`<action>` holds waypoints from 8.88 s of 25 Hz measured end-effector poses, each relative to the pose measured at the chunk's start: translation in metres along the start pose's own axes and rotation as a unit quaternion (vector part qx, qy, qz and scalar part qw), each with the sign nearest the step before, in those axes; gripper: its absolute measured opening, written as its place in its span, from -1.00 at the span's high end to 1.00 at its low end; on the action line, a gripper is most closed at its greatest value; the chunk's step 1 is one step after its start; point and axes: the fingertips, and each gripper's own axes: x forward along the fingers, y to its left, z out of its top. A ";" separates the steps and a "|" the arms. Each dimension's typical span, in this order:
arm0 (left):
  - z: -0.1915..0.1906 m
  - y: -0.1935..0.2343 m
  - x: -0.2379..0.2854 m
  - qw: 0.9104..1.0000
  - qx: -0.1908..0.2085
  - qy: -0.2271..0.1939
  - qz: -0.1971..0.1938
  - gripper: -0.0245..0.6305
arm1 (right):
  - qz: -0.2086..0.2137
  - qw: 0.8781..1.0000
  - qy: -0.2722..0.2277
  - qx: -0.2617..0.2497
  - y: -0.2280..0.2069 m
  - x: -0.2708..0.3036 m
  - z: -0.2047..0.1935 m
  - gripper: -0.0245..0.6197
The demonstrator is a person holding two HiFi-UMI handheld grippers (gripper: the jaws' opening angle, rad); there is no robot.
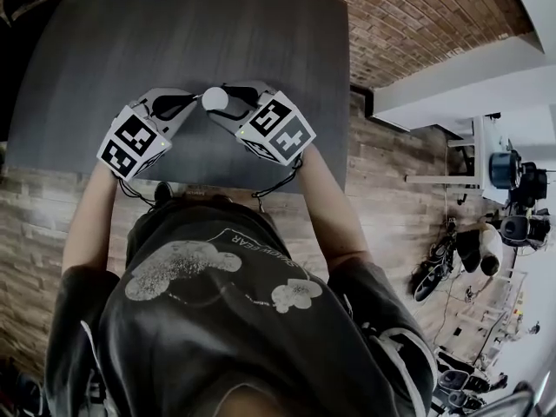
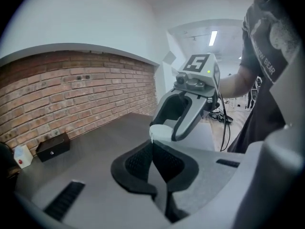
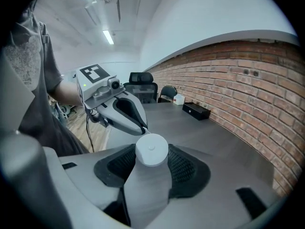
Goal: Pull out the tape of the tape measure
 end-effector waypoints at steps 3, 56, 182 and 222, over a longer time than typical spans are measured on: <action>-0.011 0.010 -0.012 1.000 0.001 0.006 -0.008 0.89 | -0.033 0.999 0.002 0.029 -0.008 0.006 -0.001 0.21; -0.048 0.067 -0.056 0.999 -0.042 0.026 0.016 0.89 | -0.182 0.980 0.044 0.066 -0.056 -0.024 -0.025 0.21; -0.152 0.196 -0.079 0.961 -0.151 0.007 0.230 0.11 | -0.197 0.970 -0.037 0.134 -0.106 0.086 -0.033 0.14; -0.061 -0.036 -0.100 0.899 -0.219 -0.064 0.373 0.90 | -0.075 0.988 -0.131 0.025 -0.009 -0.041 -0.047 0.83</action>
